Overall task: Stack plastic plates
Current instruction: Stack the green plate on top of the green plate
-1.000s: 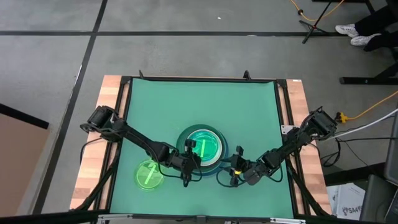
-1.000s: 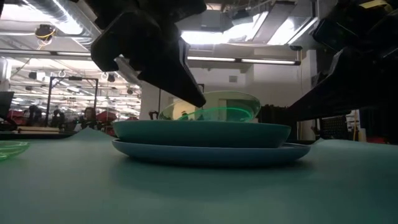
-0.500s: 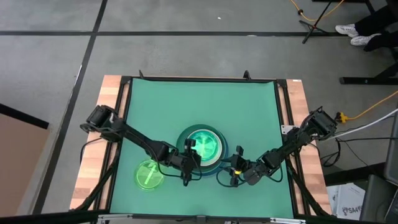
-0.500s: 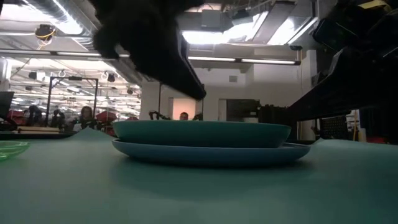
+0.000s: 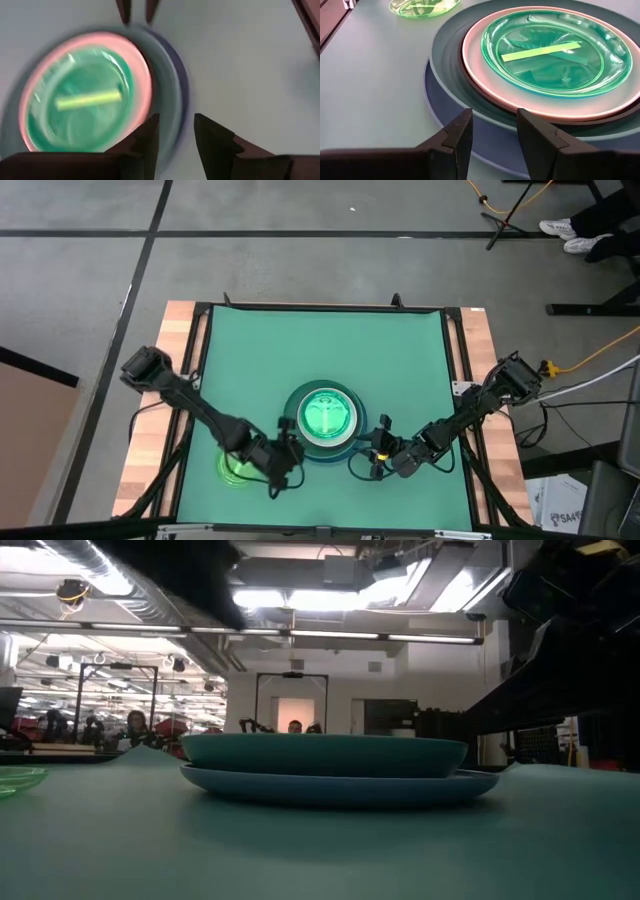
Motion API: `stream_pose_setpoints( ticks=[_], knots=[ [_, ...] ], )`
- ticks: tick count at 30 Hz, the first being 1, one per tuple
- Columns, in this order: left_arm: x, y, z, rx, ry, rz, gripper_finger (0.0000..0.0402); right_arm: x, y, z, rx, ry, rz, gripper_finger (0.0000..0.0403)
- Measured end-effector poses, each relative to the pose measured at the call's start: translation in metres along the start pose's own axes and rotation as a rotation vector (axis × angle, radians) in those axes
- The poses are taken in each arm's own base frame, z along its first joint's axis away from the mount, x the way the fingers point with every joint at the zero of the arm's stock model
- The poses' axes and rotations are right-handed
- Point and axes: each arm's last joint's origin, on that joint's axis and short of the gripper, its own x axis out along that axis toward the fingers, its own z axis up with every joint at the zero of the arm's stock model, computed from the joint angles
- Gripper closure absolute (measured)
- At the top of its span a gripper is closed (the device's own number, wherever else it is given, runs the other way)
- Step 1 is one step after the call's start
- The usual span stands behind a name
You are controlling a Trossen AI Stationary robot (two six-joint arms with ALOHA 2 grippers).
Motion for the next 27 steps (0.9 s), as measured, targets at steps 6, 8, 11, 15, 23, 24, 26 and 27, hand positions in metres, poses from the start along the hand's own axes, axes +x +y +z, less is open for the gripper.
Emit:
stream_pose_setpoints(
  ticks=[6,8,11,15,23,24,26,27],
  knots=[
    [-0.016,-0.027,-0.018,-0.122,0.1,-0.086,0.0285,0.0,0.0,0.0,-0.005,0.0,0.0,0.026],
    [-0.021,-0.036,-0.023,-0.179,0.126,-0.125,0.0285,0.0,0.0,0.0,-0.007,0.0,0.0,0.026],
    [-0.029,-0.048,-0.03,-0.246,0.161,-0.15,0.0285,0.0,0.0,0.0,-0.007,0.0,0.0,0.026],
    [-0.037,-0.061,-0.041,-0.307,0.213,-0.173,0.0285,0.0,0.0,0.0,-0.008,0.0,0.0,0.026],
    [-0.039,-0.095,-0.072,-0.261,0.311,-0.182,0.0295,0.0,0.0,0.0,-0.014,0.003,-0.003,0.026],
    [-0.038,-0.098,-0.076,-0.247,0.325,-0.175,0.0295,0.0,0.0,0.0,-0.015,0.003,-0.003,0.026],
    [-0.037,-0.102,-0.084,-0.233,0.356,-0.147,0.0296,0.0,0.0,-0.001,-0.017,0.004,-0.005,0.026],
    [-0.036,-0.102,-0.087,-0.233,0.372,-0.128,0.0296,0.0,-0.001,-0.001,-0.017,0.005,-0.006,0.026]
  ],
)
